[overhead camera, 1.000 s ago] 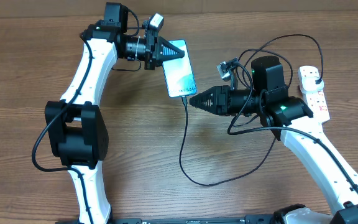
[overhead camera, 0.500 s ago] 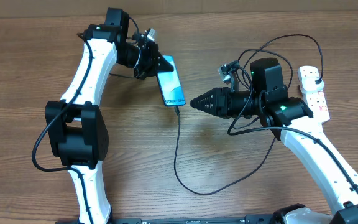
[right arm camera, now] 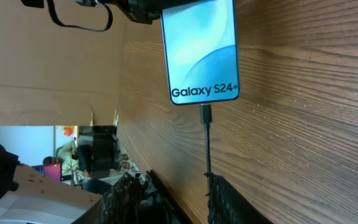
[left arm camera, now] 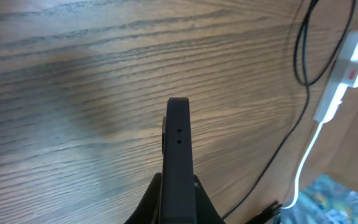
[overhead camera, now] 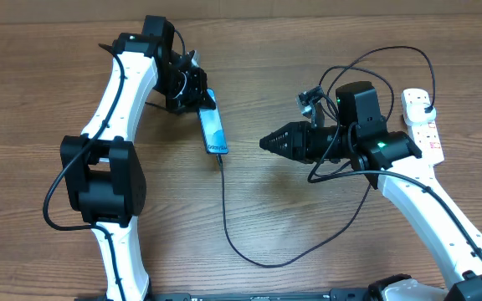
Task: Plug charger to phone and switch on socket
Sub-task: 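Lower the phone with the left gripper toward the table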
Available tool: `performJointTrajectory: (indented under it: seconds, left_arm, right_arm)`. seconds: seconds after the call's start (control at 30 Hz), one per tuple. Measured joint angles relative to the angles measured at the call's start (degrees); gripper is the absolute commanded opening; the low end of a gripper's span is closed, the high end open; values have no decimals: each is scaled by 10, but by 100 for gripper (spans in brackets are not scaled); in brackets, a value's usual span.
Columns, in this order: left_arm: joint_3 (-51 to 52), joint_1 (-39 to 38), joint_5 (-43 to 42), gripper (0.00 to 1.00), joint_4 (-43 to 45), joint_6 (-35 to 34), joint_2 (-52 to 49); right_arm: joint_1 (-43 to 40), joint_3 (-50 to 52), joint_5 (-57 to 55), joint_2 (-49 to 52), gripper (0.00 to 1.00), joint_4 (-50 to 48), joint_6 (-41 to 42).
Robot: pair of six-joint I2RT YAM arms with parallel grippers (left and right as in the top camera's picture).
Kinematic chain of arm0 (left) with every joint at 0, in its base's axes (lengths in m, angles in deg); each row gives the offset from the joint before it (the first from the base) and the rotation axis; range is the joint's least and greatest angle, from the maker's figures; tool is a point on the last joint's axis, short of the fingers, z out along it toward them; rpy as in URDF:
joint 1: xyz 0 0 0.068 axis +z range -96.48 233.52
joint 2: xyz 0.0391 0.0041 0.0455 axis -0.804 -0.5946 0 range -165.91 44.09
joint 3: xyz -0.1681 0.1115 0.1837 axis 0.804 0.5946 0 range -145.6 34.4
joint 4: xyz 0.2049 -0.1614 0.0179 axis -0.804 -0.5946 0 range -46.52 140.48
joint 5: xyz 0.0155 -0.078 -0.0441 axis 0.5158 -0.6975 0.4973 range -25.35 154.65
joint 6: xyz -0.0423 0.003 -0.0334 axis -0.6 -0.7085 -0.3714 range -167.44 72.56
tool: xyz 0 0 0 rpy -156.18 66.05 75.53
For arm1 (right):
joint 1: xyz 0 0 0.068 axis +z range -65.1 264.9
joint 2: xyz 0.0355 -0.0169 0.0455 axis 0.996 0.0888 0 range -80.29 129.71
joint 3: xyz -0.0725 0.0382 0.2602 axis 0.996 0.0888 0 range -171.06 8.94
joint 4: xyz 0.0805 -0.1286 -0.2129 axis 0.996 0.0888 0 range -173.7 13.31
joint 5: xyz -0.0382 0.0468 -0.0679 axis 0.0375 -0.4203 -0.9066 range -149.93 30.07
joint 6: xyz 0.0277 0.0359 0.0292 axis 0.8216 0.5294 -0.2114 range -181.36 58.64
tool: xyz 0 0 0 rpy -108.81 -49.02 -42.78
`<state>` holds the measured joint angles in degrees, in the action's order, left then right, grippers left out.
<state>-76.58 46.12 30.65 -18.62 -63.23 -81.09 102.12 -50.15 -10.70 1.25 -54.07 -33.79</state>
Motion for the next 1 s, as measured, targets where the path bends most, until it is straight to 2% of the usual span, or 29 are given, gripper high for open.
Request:
performJointTrajectory:
  seconds: [0.33,1.0]
  left_arm:
    - [37,0,7,4,3,53,0]
    - [79,-2,6,4,35,58,0]
  right_arm:
    - [0,0,-2,0,38,5,-5]
    - [0,0,-2,0,38,5,-6]
